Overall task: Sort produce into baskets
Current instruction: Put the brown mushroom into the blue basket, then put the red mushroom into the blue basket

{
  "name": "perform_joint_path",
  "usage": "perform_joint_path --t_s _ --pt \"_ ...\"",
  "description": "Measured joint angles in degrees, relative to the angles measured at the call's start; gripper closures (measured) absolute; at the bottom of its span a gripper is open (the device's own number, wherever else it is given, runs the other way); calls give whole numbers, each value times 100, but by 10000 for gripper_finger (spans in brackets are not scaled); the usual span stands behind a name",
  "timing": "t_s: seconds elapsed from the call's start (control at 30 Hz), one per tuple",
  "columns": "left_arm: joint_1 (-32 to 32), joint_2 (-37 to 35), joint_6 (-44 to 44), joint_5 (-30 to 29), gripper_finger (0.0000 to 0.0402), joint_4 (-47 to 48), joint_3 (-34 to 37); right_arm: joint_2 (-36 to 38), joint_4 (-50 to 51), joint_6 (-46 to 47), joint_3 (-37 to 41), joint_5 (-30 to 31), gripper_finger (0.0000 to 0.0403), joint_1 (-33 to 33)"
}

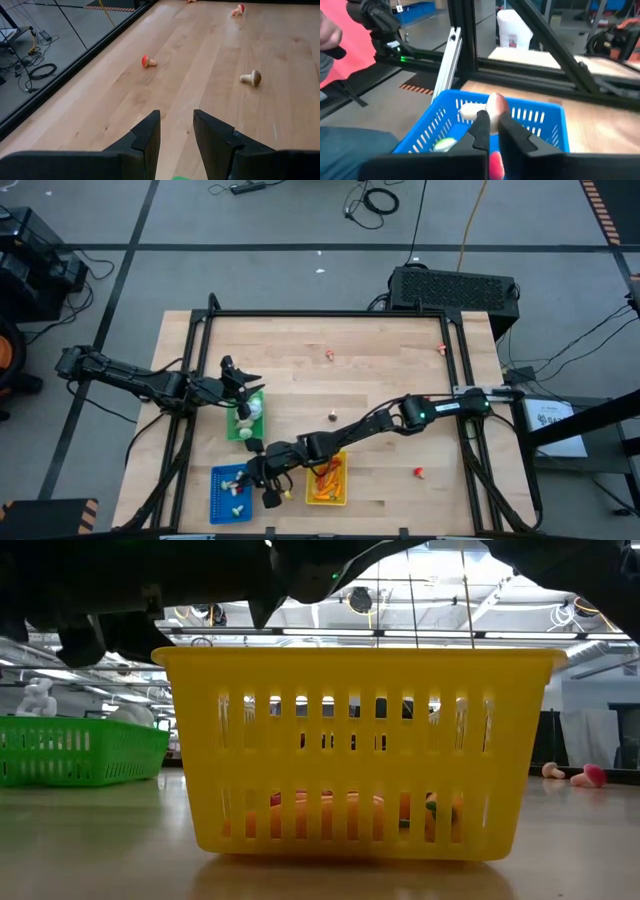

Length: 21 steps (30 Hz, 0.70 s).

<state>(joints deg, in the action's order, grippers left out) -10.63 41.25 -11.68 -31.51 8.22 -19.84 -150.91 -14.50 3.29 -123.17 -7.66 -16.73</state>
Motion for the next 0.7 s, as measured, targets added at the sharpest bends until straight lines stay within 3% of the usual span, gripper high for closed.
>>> perform_joint_path --t_s 0.37,0.7 --pt "0 1 0 0 276 -1 0 0 -27 54 0 2 298 0" --pt "0 -1 -2 0 276 1 0 142 378 -16 2 -15 280 34"
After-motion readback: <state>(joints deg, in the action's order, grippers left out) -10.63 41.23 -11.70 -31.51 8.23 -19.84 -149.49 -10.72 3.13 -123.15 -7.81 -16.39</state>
